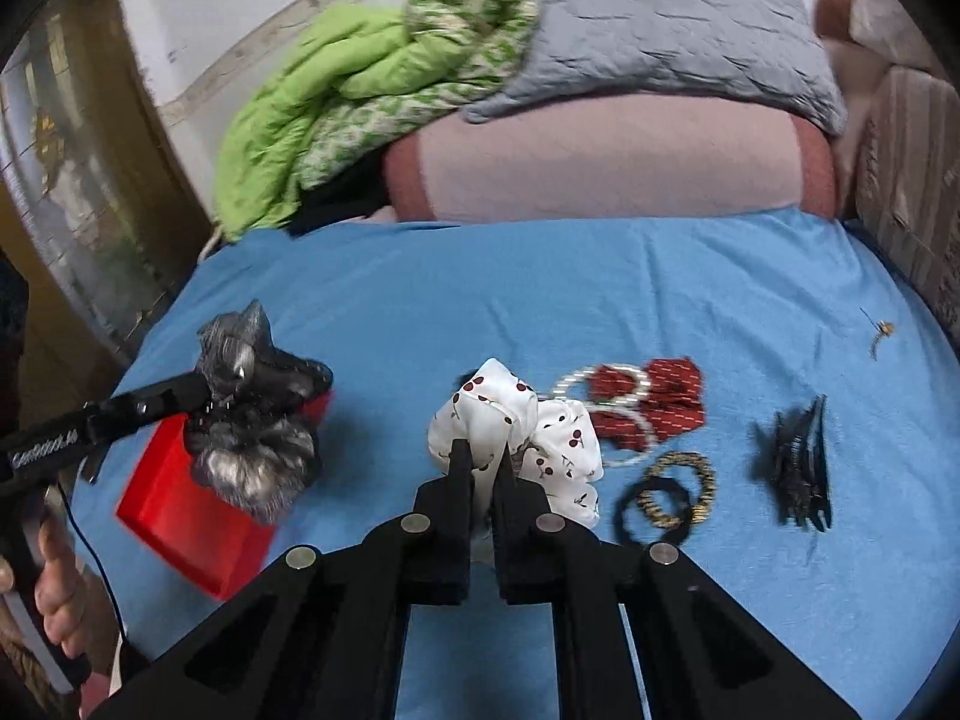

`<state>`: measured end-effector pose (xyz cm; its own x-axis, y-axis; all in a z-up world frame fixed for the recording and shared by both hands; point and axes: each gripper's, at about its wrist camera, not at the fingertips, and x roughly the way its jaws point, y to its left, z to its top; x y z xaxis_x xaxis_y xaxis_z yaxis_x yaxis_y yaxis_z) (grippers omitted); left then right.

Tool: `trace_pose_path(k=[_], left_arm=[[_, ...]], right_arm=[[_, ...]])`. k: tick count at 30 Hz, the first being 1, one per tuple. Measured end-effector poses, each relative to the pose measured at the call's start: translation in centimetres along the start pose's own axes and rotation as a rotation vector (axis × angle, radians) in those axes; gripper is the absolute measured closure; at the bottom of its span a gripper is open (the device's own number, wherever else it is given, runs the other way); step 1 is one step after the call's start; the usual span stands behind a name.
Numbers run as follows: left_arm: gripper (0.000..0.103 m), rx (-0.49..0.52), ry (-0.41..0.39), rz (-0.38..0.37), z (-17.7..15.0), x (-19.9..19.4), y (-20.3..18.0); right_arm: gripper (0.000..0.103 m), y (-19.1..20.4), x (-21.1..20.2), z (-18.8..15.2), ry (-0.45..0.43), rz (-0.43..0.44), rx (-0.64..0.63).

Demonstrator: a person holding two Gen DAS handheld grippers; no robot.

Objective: Organize jewelry
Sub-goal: 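Grasp the grey sheer scrunchie with the left tool while the right grasps the white polka-dot scrunchie, then carry both scrunchies into the red tray and open both tools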

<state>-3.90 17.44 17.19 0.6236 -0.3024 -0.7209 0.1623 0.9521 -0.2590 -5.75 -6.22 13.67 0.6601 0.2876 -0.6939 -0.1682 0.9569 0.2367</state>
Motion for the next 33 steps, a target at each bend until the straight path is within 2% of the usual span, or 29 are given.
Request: trace_pose_path(k=[10, 17, 24, 29, 31, 32, 33], left_arm=[[0.099, -0.118, 0.012, 0.162, -0.6, -0.8, 11.1], [0.099, -0.148, 0.054, 0.261, 0.0, 2.6, 16.9], [0.098, -0.169, 0.075, 0.314, 1.0, 5.6, 20.9], [0.097, -0.184, 0.088, 0.317, 1.3, 7.1, 22.6], [0.095, -0.184, 0.083, 0.314, 1.3, 7.2, 22.8], [0.090, -0.185, 0.077, 0.313, 1.3, 7.2, 23.0], [0.080, -0.186, 0.075, 0.311, 1.3, 7.2, 23.1]], right_arm=[[0.097, 8.7, 3.2, 0.5, 0.069, 0.161, -0.081], [0.096, 14.2, 8.5, 2.2, 0.143, 0.312, -0.073], [0.096, 17.8, 14.9, 3.2, 0.213, 0.312, -0.104], [0.096, 18.6, 18.9, 3.1, 0.264, 0.293, -0.107], [0.096, 18.7, 20.1, 2.7, 0.285, 0.288, -0.104], [0.096, 18.8, 20.5, 2.5, 0.294, 0.289, -0.102], [0.096, 18.8, 20.8, 2.3, 0.301, 0.291, -0.103]])
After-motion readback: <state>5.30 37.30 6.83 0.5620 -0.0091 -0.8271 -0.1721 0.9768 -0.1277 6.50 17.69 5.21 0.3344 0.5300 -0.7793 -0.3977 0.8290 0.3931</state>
